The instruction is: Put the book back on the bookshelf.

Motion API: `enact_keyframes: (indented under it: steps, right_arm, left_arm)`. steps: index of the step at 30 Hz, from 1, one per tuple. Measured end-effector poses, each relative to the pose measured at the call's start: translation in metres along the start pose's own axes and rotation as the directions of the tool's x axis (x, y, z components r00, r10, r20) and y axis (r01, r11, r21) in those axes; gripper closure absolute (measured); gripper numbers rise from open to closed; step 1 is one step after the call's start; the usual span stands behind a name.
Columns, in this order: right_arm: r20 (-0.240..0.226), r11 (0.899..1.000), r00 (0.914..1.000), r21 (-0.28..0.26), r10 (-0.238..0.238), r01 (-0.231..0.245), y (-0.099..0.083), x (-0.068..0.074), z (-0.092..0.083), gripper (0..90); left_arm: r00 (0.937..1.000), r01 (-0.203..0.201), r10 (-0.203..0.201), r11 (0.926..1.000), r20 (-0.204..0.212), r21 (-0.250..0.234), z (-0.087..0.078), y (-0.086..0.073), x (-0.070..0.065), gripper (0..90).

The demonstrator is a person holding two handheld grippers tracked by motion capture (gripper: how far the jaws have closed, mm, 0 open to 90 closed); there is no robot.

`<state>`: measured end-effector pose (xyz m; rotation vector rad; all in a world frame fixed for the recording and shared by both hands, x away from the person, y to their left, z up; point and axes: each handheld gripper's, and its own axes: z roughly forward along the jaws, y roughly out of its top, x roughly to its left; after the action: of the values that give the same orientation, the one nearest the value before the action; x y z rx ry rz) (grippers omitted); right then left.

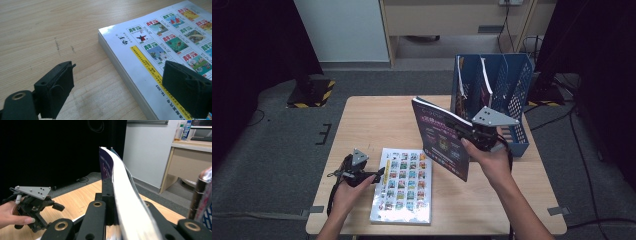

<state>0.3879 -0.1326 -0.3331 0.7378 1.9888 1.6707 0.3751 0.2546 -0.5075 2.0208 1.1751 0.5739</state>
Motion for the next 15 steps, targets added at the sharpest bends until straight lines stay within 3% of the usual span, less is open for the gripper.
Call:
enact_keyframes:
  steps: [15]
  right_arm:
    - [0.021, 1.0, 0.9998, 0.003, 0.007, -0.007, -0.006, -0.01, -0.024, 84.1]
  left_arm:
    - [1.0, 0.006, -0.006, 1.0, 0.0, -0.003, 0.0, -0.001, 0.001, 9.5]
